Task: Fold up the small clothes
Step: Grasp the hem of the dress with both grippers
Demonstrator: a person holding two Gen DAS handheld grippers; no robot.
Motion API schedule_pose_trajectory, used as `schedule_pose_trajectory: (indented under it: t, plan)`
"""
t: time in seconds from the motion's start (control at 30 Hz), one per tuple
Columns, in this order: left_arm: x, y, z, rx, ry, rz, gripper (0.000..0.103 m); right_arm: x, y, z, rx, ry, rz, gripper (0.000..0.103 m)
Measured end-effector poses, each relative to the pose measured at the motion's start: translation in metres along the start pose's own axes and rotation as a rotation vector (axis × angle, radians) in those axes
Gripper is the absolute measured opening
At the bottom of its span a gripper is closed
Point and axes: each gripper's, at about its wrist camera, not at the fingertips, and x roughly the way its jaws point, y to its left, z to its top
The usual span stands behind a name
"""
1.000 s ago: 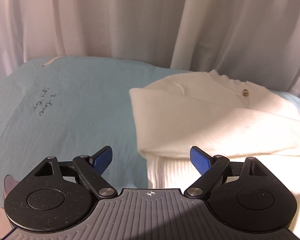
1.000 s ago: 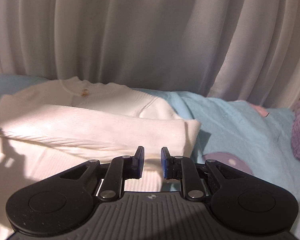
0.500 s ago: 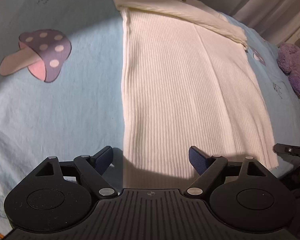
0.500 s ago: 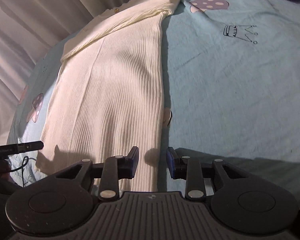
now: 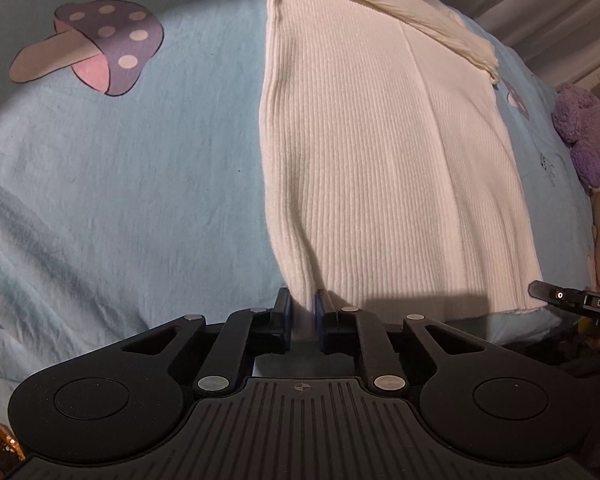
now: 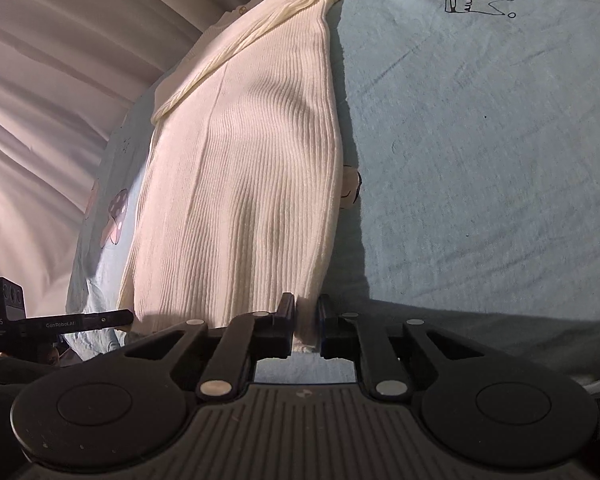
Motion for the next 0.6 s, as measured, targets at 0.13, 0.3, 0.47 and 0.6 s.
schedule_pose_trajectory:
  t: [0.13, 0.3, 0.47, 0.6]
  plan:
    - [-0.010, 0.007, 0.005, -0.057, -0.053, -0.090, 0.011, -0.002, 0.000, 0.005, 0.003, -0.020, -0.003, 0.007]
    - [-0.053, 0.009, 0.036, -0.092, -0.259, -0.187, 0.011, -0.020, 0.003, 0.037, 0.063, -0.194, 0.140, 0.005]
    - [-0.067, 0.003, 0.081, -0.092, -0.406, -0.198, 0.010, -0.012, 0.015, 0.080, 0.015, -0.349, 0.127, 0.004]
    - [-0.039, -0.006, 0.114, -0.085, -0.434, -0.122, 0.010, 0.011, 0.026, 0.109, -0.027, -0.442, 0.017, 0.000]
